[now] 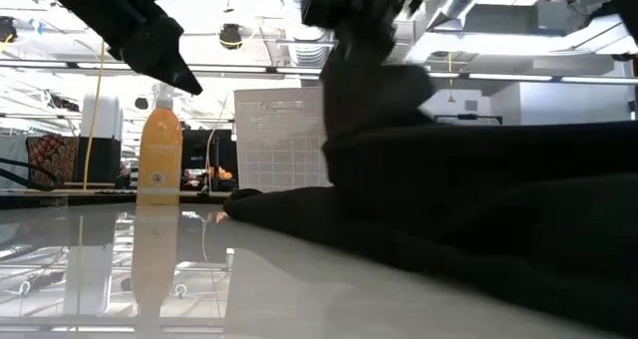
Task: Fold laundry
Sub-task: Fold the black t-shirt
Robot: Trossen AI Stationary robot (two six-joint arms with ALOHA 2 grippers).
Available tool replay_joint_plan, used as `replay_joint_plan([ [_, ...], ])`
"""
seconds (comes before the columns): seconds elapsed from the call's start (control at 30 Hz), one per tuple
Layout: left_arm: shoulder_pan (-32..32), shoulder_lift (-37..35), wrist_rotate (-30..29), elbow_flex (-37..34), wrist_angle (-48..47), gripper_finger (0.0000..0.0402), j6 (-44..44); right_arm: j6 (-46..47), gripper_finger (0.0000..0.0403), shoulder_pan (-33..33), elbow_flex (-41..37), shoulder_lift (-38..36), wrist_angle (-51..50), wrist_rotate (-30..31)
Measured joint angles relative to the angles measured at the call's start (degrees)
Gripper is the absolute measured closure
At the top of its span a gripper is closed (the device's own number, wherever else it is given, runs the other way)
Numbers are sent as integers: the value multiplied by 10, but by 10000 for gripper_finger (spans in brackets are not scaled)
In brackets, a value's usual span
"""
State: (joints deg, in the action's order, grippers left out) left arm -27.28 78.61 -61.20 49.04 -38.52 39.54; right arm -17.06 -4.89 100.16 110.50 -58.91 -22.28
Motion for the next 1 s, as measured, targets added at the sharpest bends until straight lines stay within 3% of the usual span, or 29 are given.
replay_joint_plan([
  [0.17, 0, 2, -2, -16, 15, 401, -11, 1, 311, -47, 19, 28, 3, 53],
  [0.43, 11, 2, -16, -23, 44, 401, -38, 0, 246, -78, 34, 27, -22, 19],
  [0.57, 20, 2, 0, -23, 96, 401, -85, 3, 204, -81, 88, 20, -125, 34],
  [0.67, 34, 2, 54, -26, 202, 401, -161, 19, 193, -73, 94, -3, -228, 12],
  [0.73, 54, 15, 112, -30, 296, 402, -212, 23, 194, -46, 53, -40, -241, -4],
  [0.8, 74, 38, 164, -35, 384, 401, -260, 30, 200, -13, -21, -90, -185, -19],
  [1.0, 130, 132, 280, -34, 646, 398, -330, 166, 231, 71, -317, -284, 126, -6],
])
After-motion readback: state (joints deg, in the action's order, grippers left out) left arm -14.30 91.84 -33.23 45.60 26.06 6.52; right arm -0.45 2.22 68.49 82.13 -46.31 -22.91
